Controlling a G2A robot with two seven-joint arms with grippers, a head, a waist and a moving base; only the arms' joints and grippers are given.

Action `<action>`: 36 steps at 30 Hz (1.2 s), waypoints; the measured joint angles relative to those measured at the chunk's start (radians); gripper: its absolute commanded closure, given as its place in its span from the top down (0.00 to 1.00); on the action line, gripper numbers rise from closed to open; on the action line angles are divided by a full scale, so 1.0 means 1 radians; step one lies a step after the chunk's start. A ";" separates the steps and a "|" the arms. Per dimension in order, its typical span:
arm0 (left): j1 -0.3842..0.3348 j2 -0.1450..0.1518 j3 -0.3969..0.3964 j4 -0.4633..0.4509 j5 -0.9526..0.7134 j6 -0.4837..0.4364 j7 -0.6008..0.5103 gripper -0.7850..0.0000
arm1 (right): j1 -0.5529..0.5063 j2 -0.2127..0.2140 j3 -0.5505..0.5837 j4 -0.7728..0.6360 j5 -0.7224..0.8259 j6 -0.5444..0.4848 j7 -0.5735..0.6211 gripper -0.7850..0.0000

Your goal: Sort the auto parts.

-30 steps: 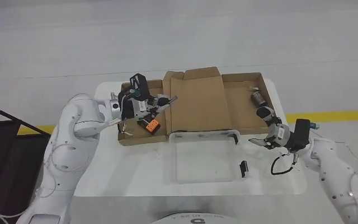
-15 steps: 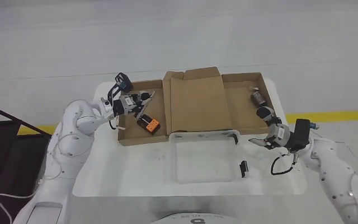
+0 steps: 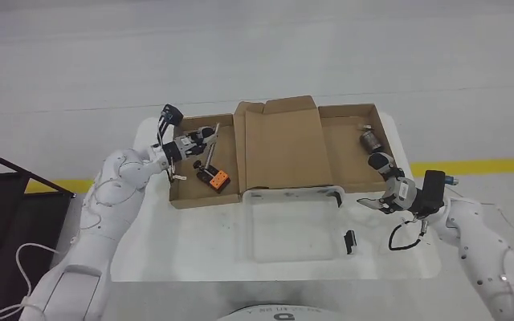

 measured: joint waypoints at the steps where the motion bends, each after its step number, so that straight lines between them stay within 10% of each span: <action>1: -0.013 0.000 0.007 0.010 -0.006 0.019 -0.023 0.00 | 0.000 0.000 0.000 0.000 0.000 0.000 0.000 1.00; 12: -0.037 0.003 0.068 -0.034 0.319 0.213 -0.102 0.13 | 0.000 0.000 0.000 0.000 0.000 0.000 0.000 1.00; 14: -0.039 -0.001 0.075 -0.026 0.304 0.208 -0.107 0.36 | 0.000 0.000 0.000 0.000 0.000 0.000 0.000 1.00; 16: -0.045 -0.005 0.084 -0.015 0.287 0.205 -0.108 0.92 | 0.000 0.000 0.000 0.000 0.000 0.000 0.000 1.00; 17: -0.048 -0.006 0.087 -0.011 0.285 0.205 -0.107 1.00 | 0.000 0.000 0.000 0.000 0.000 0.000 0.000 1.00; 36: 0.067 0.044 -0.069 -0.132 0.214 0.005 0.103 1.00 | 0.000 0.000 0.000 0.000 0.000 0.000 0.000 1.00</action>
